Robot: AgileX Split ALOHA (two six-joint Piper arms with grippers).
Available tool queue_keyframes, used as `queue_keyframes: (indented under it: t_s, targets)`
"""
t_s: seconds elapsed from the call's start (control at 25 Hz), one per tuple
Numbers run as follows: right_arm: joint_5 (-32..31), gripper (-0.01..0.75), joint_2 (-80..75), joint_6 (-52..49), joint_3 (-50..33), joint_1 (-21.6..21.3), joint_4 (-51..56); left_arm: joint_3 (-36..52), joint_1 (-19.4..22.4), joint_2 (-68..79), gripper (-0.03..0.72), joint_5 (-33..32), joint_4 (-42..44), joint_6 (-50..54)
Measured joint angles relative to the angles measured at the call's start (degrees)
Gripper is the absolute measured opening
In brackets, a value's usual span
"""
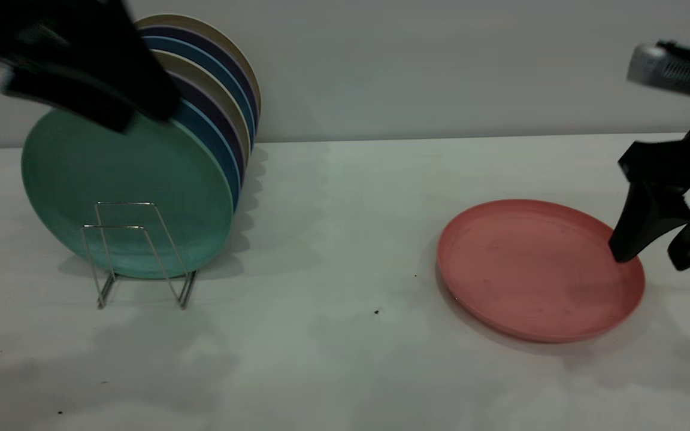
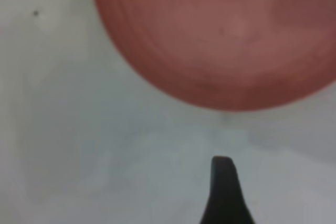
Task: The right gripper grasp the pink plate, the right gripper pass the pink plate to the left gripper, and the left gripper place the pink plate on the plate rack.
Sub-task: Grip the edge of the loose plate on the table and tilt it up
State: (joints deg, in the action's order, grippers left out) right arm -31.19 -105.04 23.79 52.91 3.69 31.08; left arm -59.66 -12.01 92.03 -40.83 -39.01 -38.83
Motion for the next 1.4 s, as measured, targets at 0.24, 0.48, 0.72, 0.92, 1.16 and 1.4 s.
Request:
queue_keyframes:
  t_s: [0.24, 0.48, 0.72, 0.92, 1.16, 1.4]
  targets:
    - [-3.22, 0.554, -6.26, 9.19, 4.79, -6.69, 7.36, -3.3, -5.18, 5.7, 0.593, 1.07, 3.23, 1.49]
    - [-7.89, 0.554, -14.18, 21.72, 8.56, -12.56, 21.18, -4.33, -7.58, 8.15, 0.593, 7.21, 3.23, 1.51]
    - [-7.47, 0.554, -18.63, 25.18, 10.43, -15.02, 25.94, -4.63, -7.7, 8.77, 0.593, 7.82, 2.25, 1.51]
    - [-5.13, 0.554, -21.88, 28.5, 10.65, -15.02, 29.55, -4.69, -7.7, 8.79, 0.593, 7.82, 1.72, 1.51]
    - [-4.4, 0.554, -26.3, 31.51, 10.65, -15.06, 33.65, -4.69, -7.7, 8.79, 0.593, 7.9, 0.99, 1.5]
    - [-8.49, 0.444, -29.17, 36.88, 10.87, -15.06, 40.57, -4.69, -7.77, 9.75, 0.593, 12.27, 0.39, 1.22]
